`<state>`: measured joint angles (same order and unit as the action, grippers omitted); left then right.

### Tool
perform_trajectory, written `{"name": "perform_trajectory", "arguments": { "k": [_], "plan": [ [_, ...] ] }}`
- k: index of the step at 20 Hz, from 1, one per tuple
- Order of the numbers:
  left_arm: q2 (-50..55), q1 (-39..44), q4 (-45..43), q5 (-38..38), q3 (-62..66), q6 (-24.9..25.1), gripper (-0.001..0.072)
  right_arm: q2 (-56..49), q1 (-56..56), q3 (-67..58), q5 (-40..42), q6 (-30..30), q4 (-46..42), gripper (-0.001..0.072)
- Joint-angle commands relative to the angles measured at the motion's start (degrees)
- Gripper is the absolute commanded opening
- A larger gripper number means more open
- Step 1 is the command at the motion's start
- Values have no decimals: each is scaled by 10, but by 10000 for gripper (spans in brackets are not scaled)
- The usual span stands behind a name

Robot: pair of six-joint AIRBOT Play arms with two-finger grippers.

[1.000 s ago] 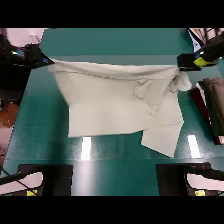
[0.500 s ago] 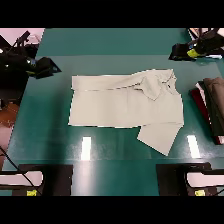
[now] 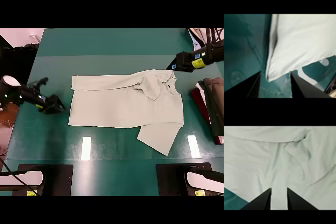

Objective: Fold the shirts.

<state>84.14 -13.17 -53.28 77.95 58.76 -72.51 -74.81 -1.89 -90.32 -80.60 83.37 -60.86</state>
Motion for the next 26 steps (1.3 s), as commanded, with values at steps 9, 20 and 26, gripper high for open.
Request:
{"name": "perform_trajectory", "arguments": {
  "k": [9, 20, 26],
  "plan": [
    [-3, -1, 86, -63, -129, 40, 423, 89, -1, 87, 69, -5, 11, 234],
    [-70, -1, 100, -116, -111, 60, 18, 108, -120, 161, -32, -6, 8, 234],
    [-156, -1, 16, -109, -70, 58, 20, 110, -245, 370, -25, -29, 9, 439]
  ]
}}
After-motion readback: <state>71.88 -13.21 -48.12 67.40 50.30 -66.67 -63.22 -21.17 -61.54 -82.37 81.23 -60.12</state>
